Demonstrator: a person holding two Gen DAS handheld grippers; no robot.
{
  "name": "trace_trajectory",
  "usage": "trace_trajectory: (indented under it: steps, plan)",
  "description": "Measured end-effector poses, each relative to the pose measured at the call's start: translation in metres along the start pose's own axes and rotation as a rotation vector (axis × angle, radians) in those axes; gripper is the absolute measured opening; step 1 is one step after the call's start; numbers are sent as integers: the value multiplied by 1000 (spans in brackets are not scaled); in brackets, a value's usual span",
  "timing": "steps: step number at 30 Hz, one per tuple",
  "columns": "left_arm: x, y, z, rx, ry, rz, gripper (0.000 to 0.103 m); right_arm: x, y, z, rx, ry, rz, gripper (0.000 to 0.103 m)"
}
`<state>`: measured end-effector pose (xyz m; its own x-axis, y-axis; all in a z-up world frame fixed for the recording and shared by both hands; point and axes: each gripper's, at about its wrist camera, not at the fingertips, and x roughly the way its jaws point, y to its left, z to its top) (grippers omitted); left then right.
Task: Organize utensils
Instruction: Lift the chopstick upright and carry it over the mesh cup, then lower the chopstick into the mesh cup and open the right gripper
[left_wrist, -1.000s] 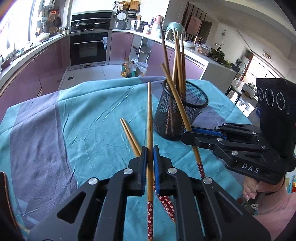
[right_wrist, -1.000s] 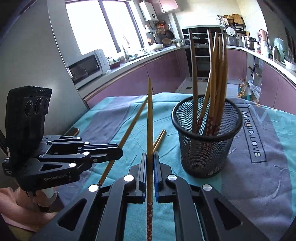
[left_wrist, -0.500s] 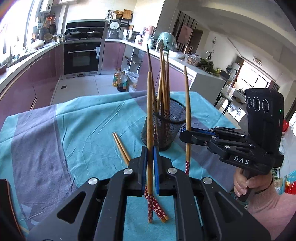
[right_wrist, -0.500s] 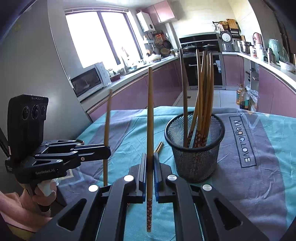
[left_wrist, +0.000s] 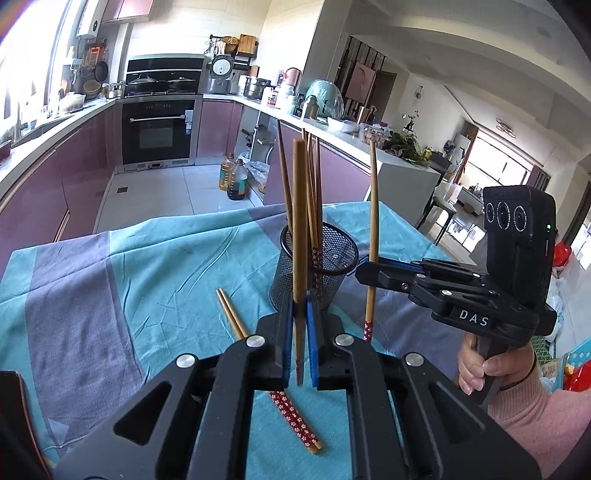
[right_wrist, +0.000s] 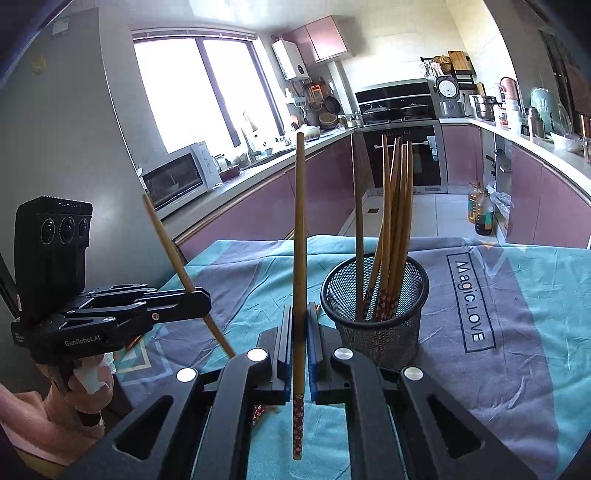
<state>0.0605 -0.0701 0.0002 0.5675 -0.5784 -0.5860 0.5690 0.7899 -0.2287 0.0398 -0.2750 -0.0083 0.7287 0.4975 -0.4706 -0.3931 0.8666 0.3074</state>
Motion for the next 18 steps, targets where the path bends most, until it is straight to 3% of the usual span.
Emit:
trace_trajectory:
  steps: [18]
  plan:
    - [18, -10, 10, 30, -1, 29, 8, -7, 2, 8, -15, -27, -17, 6]
